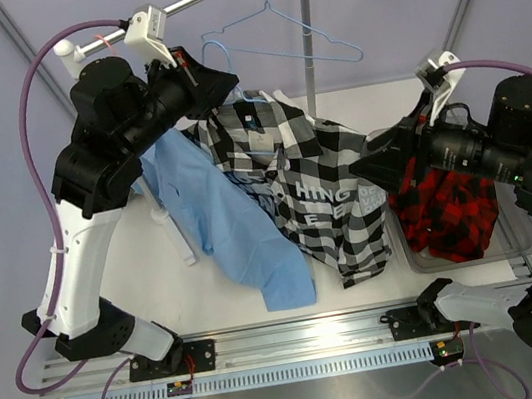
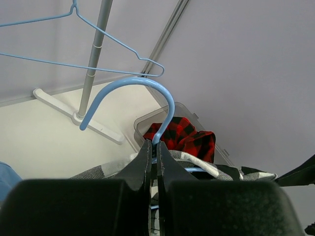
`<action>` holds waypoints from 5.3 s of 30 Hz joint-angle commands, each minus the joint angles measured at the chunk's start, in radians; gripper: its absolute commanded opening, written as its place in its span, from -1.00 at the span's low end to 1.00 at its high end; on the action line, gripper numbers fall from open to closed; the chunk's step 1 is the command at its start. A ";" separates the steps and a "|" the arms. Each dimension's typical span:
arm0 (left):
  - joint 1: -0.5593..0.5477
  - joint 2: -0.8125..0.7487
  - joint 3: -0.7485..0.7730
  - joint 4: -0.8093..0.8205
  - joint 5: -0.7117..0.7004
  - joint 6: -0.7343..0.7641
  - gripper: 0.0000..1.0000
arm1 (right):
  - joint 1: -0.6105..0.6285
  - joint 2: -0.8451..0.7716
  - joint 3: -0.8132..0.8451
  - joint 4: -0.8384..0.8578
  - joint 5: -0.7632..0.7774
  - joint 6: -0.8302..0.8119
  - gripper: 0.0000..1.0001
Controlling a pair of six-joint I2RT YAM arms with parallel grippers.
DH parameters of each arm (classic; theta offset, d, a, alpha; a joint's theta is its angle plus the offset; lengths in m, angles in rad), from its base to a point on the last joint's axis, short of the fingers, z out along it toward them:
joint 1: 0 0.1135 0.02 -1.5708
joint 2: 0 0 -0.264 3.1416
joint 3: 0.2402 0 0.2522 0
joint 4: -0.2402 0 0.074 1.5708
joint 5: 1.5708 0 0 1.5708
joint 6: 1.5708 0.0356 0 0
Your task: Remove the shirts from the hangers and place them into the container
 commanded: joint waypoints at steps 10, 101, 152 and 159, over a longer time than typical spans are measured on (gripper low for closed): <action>0.012 -0.033 0.056 0.016 0.036 0.008 -1.00 | -0.004 -0.063 -0.103 0.013 0.119 -0.055 0.41; 0.235 -0.070 -0.131 0.822 0.708 -0.848 -1.00 | 0.025 -0.063 -0.283 0.287 0.365 0.229 -1.00; 0.227 -0.406 -0.726 0.207 0.788 -0.356 -1.00 | -0.970 0.516 0.746 1.252 0.397 -0.186 -1.00; 0.225 -0.383 -0.754 0.267 0.779 -0.383 -1.00 | -1.065 0.507 0.694 1.237 0.323 -0.042 -1.00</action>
